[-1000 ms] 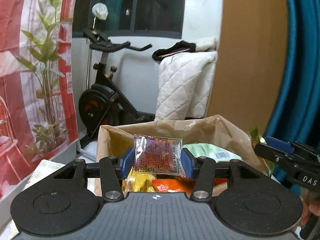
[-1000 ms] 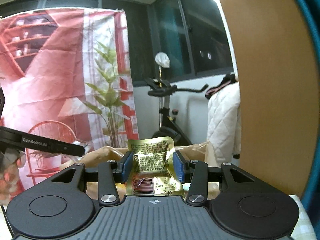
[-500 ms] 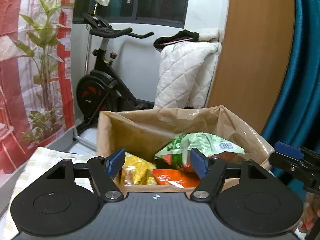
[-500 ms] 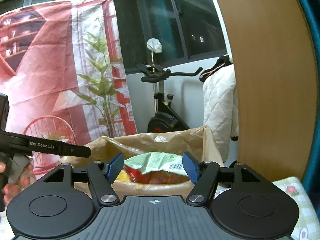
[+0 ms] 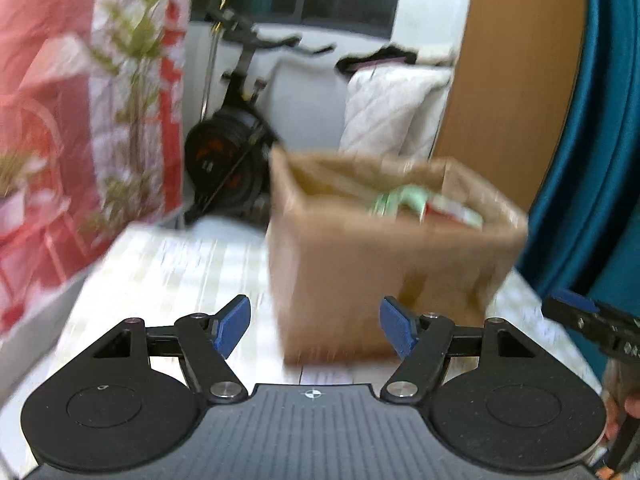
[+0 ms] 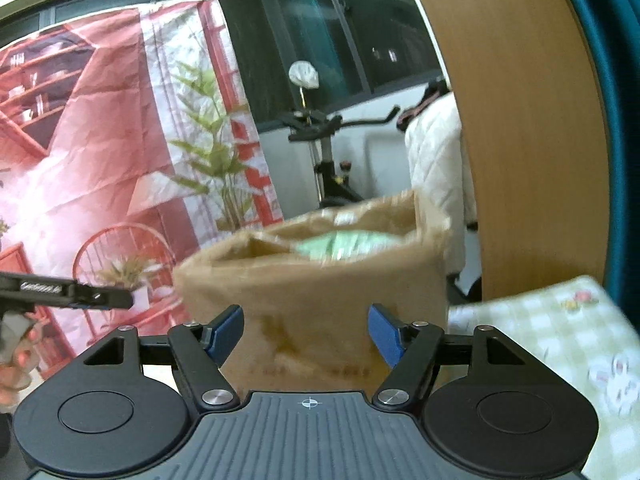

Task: Organize snacks
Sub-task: 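Move both open grippers back to the remaining snacks, then grasp the orange bread pack with the left gripper while the right grasps the white cracker packet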

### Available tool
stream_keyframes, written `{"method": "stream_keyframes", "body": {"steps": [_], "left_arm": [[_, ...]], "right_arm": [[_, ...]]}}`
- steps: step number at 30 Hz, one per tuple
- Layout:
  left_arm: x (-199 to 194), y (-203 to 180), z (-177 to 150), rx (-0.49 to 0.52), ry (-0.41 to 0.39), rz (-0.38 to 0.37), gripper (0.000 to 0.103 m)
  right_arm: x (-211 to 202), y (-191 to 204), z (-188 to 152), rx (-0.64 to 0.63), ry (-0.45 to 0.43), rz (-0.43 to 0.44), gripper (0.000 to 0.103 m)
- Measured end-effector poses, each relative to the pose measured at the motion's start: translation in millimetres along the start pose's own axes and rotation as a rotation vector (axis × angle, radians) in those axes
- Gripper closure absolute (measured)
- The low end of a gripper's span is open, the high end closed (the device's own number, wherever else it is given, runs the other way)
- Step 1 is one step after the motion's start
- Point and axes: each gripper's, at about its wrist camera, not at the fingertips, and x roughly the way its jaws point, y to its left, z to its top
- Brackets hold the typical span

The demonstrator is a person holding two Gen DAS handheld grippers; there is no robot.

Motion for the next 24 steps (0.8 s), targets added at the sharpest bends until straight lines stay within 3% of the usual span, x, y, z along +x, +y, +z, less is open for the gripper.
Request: {"method": "stream_keyframes", "body": {"steps": [6, 9, 12, 14, 24], "left_arm": [[2, -2, -80, 0.045, 0.147, -0.003, 0.028], [13, 0, -108, 0.017, 0.225, 0.012, 0.027], [16, 0, -117, -0.033, 0.243, -0.002, 0.024], [18, -4, -119, -0.063, 0.255, -0.002, 0.012], [37, -30, -145, -0.003, 0.343, 0.088, 0.011]], "right_arm": [[2, 18, -50, -0.035, 0.109, -0.006, 0.037], [8, 29, -71, -0.068, 0.173, -0.002, 0.037], [10, 37, -85, -0.074, 0.21, 0.013, 0.037], [12, 38, -89, -0.065, 0.222, 0.01, 0.037], [15, 21, -98, -0.017, 0.231, -0.005, 0.036]]}}
